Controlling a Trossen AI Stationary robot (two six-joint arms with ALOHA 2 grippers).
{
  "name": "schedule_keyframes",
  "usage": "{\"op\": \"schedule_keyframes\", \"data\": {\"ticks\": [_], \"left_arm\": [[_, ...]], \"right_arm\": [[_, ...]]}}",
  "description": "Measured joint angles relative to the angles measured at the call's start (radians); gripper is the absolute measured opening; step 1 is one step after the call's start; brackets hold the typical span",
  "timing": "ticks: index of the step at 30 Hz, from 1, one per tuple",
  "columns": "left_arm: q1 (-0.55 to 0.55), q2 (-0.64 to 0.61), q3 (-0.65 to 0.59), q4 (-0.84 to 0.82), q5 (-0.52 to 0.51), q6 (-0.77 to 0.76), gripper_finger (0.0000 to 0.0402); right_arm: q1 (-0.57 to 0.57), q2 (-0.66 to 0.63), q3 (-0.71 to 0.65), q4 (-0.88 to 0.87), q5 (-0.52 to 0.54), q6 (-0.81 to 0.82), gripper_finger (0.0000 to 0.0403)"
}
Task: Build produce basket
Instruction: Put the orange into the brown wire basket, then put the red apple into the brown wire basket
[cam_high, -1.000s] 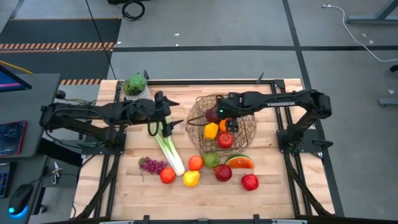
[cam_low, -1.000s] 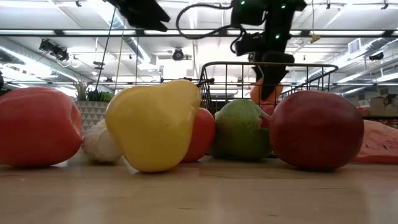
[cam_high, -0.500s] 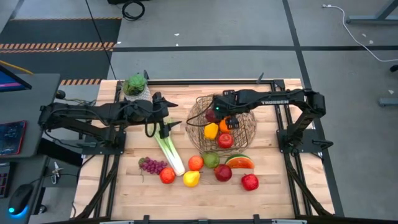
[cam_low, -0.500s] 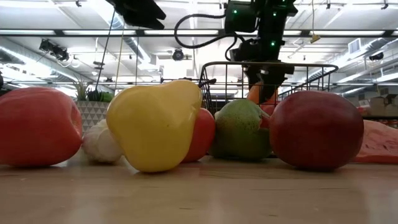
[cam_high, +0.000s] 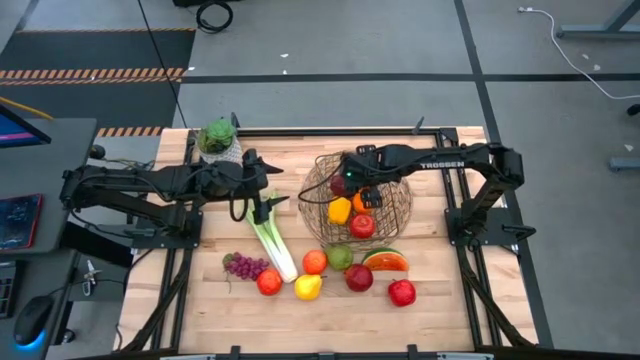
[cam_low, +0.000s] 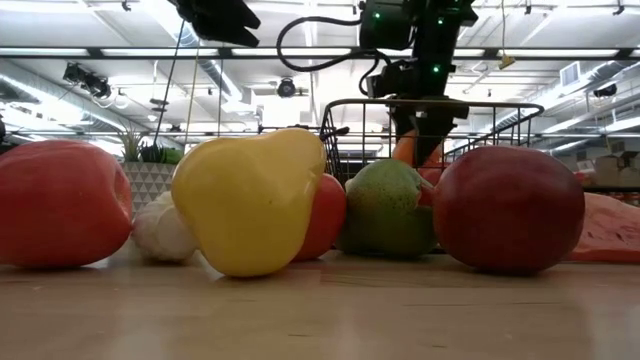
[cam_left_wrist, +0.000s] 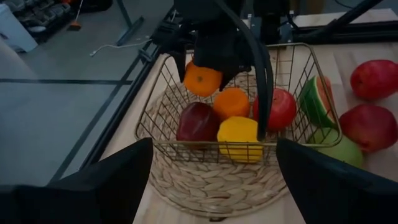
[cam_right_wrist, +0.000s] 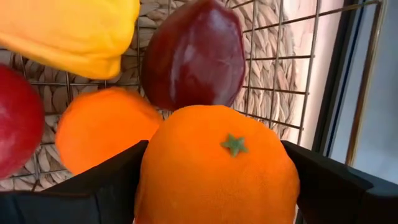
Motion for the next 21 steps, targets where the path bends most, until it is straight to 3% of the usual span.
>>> {"op": "schedule_keyframes", "data": {"ticks": [7, 13, 17, 21], "left_arm": [[0.000, 0.000, 0.000, -0.014, 0.000, -0.037, 0.0347], [0.000, 0.000, 0.000, -0.038, 0.000, -0.059, 0.0347], [0.000, 0.000, 0.000, -0.038, 0.000, -0.060, 0.0347], [0.000, 0.000, 0.000, -0.035, 0.000, -0.060, 0.0347]], "right_arm": [[-0.033, 0.004, -0.038, 0.032, -0.046, -0.007, 0.0357], [-0.041, 0.002, -0.055, 0.027, -0.033, -0.003, 0.0394], [-0.040, 0.000, -0.055, 0.033, -0.032, -0.009, 0.0394], [-0.038, -0.001, -0.033, -0.024, 0.066, -0.014, 0.0398]]}}
